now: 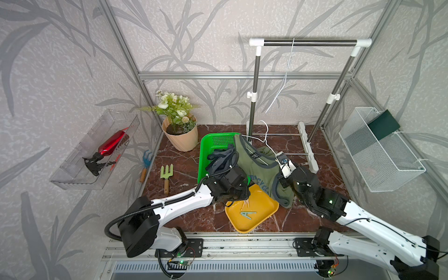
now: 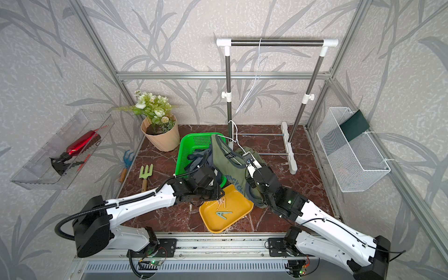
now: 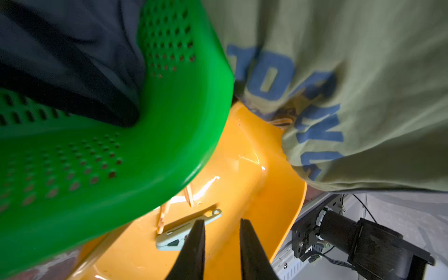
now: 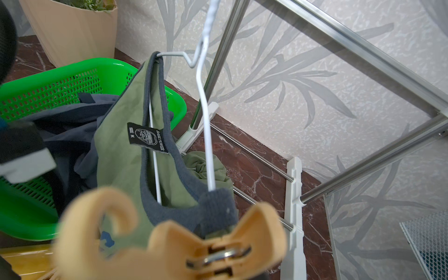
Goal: Remove the clothespins securing tank tops to the hanger
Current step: Place the clothespin in the storage box.
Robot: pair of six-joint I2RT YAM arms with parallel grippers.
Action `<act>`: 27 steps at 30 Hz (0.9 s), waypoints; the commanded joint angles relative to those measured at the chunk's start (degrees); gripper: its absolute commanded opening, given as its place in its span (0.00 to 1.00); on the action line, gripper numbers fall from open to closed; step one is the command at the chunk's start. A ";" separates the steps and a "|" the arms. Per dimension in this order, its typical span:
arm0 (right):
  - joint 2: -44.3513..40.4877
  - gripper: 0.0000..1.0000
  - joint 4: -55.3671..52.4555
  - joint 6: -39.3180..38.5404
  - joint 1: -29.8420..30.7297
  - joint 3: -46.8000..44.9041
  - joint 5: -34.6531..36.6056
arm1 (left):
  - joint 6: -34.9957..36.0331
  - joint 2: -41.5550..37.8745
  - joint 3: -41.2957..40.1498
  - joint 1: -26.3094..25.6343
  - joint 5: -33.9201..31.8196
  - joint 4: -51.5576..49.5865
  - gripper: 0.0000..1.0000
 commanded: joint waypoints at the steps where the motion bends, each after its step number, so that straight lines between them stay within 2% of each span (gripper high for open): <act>1: -0.83 0.00 0.20 1.81 -0.34 1.51 -1.73 | -2.70 2.85 -0.51 -3.03 -1.79 6.50 0.18; 6: -2.45 0.00 -0.31 0.62 -0.51 1.73 -2.06 | -3.42 7.81 0.47 -5.47 -0.96 7.49 0.51; 9: -3.14 0.00 -1.63 0.16 -1.16 2.49 -2.80 | -2.65 8.09 1.12 -5.61 -1.33 5.74 0.71; 12: -4.26 0.00 -2.36 -0.44 -1.87 2.87 -4.94 | -0.48 6.43 3.05 -5.58 -3.49 0.93 0.80; 15: -5.35 0.00 -3.51 -0.75 -2.68 3.20 -8.14 | 3.30 3.31 6.45 -5.55 -6.75 -5.90 0.80; 19: -6.71 0.00 -5.34 -1.60 -3.36 3.83 -13.87 | 10.61 -2.55 12.67 -4.42 -15.89 -16.81 0.79; 22: -7.57 0.00 -7.49 -1.48 -4.14 5.17 -17.58 | 15.57 -6.52 17.76 2.76 -15.41 -23.48 0.78; 24: -8.04 0.00 -9.12 -1.36 -4.67 6.26 -19.56 | 18.65 -8.83 20.95 8.85 -13.77 -25.54 0.79; 27: -8.32 0.00 -10.52 -1.18 -5.33 7.38 -22.47 | 22.72 -9.32 26.36 15.37 -12.80 -27.46 0.81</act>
